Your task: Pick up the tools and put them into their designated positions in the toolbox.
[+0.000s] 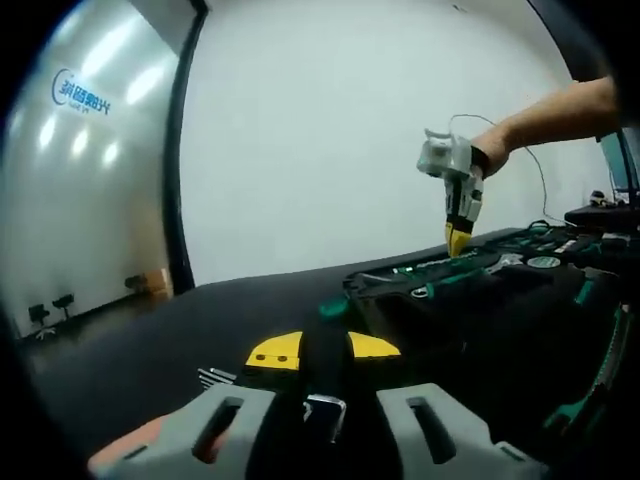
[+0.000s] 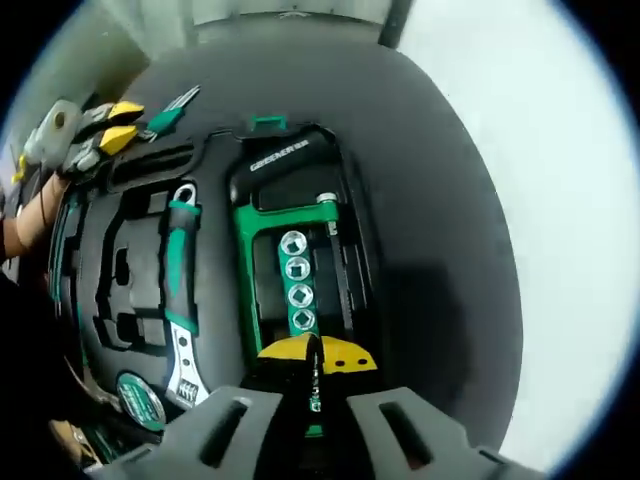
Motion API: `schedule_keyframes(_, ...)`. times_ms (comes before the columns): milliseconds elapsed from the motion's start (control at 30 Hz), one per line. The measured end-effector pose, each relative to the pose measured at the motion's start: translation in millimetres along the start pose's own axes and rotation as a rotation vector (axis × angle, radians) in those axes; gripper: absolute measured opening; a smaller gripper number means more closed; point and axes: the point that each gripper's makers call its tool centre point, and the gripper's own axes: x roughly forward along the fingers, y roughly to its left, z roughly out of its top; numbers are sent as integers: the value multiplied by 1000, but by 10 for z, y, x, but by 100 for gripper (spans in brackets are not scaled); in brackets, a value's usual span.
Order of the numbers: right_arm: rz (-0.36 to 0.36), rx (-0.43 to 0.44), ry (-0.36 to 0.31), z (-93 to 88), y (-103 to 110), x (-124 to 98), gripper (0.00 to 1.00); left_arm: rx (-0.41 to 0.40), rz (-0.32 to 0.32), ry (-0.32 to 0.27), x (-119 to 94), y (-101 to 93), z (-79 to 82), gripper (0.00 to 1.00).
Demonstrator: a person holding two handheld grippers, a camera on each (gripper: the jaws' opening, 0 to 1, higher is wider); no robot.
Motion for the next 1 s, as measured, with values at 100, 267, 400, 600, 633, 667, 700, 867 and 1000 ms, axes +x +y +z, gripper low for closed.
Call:
schedule_keyframes(100,-4,14,20,26,-46,23,0,12,-2,2,9,-5,-1,15)
schedule_keyframes(267,-64,-18,-25,32,-50,5,0,12,-5,7,42,22,-20,15)
schedule_keyframes(400,-156,-10,-148,55,-180,-437,0,-13,2,-8,-3,52,18,15)
schedule_keyframes(600,-431,115,-615,-176,-245,-2188,0,-63,14,-39,-45,90,91,15)
schedule_keyframes(633,-425,140,-660,-298,-165,-2348,0,-64,14,-43,-62,100,96,15)
schedule_keyframes(667,-420,162,-708,-419,-74,-2496,4,-64,14,-45,-67,97,101,15)
schedule_keyframes(700,-433,219,-804,-598,81,-2727,8,-61,11,-46,-70,83,106,15)
schedule_keyframes(867,-635,370,-1166,-1543,712,-3258,19,-69,5,-50,-130,26,136,15)
schedule_keyframes(1000,-713,672,-1379,-2459,981,-2967,21,-100,25,-22,-131,58,84,15)
